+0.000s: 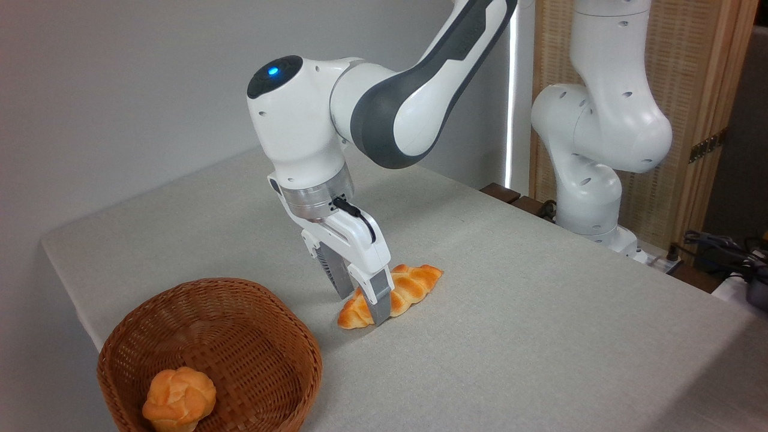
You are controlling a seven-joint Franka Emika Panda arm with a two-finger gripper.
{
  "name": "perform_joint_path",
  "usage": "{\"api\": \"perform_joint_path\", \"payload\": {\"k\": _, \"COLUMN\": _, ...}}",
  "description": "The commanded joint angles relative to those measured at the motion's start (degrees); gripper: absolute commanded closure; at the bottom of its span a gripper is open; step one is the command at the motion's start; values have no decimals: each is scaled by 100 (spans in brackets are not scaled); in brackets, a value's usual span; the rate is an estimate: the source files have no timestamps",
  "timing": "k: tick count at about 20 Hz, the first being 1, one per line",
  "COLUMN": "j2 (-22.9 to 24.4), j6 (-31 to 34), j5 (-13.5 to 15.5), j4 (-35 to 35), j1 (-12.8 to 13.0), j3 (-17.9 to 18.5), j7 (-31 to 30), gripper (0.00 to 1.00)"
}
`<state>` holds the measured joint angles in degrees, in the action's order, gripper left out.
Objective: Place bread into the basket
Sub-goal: 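Close the gripper around the middle of the braided roll, then lift the braided roll and carry it over the wicker basket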
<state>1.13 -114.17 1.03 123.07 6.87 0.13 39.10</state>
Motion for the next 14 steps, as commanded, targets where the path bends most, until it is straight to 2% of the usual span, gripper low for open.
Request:
{"api": "perform_joint_path", "payload": {"k": 1, "j2": -17, "j6": -9, "j5": -86, "j4": -82, "j1": 7, "j3": 30, "j7": 45, "gripper": 53}}
{"api": "perform_joint_path", "payload": {"k": 14, "j2": 36, "j6": 158, "j5": -86, "j4": -82, "j1": 7, "j3": 13, "j7": 27, "gripper": 51}}
